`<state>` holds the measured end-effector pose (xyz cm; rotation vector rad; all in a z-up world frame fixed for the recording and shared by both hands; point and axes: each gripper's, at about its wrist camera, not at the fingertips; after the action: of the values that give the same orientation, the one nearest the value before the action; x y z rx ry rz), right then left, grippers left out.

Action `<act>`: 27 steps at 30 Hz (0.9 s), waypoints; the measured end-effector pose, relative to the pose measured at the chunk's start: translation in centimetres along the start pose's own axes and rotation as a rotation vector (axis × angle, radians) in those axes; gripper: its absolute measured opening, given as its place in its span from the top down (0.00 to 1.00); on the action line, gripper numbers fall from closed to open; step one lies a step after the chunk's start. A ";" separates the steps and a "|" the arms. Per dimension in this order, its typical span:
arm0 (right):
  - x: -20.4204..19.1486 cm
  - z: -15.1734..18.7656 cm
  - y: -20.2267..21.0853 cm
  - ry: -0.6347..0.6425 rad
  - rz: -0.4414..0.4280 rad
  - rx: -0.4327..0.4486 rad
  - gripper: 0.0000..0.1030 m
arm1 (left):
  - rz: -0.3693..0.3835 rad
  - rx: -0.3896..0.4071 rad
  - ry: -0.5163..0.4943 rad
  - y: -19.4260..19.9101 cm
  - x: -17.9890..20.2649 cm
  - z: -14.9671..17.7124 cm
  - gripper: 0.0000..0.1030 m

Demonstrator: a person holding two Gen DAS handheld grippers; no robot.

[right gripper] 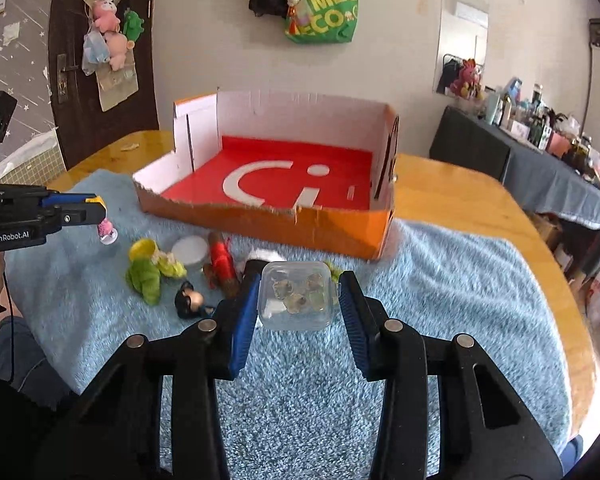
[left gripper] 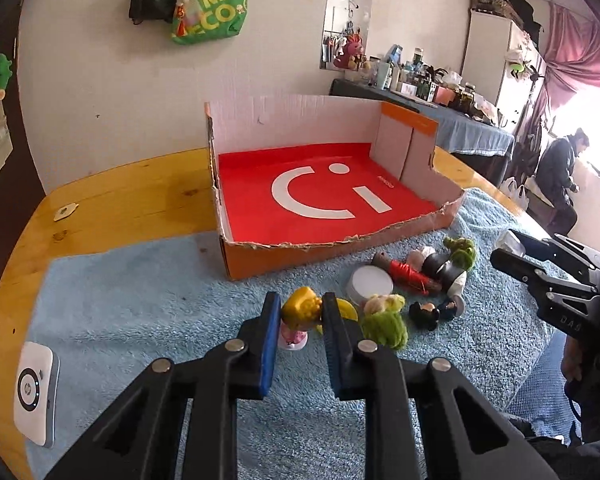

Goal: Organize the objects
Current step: 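Grasp the yellow-haired doll with the left gripper while the right gripper grasps the clear box, then carry the doll and clear box into the orange box with both grippers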

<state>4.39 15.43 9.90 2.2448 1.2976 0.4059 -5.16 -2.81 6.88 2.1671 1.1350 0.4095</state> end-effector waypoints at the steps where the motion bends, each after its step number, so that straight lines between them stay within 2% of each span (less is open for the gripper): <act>1: 0.0 -0.1 0.1 -0.002 -0.001 0.001 0.63 | -0.002 0.002 0.001 0.1 -0.1 0.0 0.79; 12: 0.3 -0.9 0.0 -0.025 0.002 0.009 0.62 | -0.003 0.034 -0.003 0.8 -0.1 -0.9 0.79; 20: 0.5 -4.4 -0.2 -0.012 -0.001 0.048 0.62 | 0.014 0.067 -0.020 1.7 -1.0 -4.2 0.79; 27: 0.7 -7.7 -2.0 0.007 -0.005 0.030 0.63 | 0.009 0.031 -0.071 1.0 -2.6 -8.3 0.79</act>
<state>-0.47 18.98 15.17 2.2668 1.3207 0.3950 -10.51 -1.99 13.78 2.1973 1.0991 0.3176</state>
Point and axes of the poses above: each gripper's, at about its wrist camera, not at the fingertips, and y roughly against the way its jaws point, x to its right, z to its underside, and after that the axes turned 9 degrees about -y, right-handed
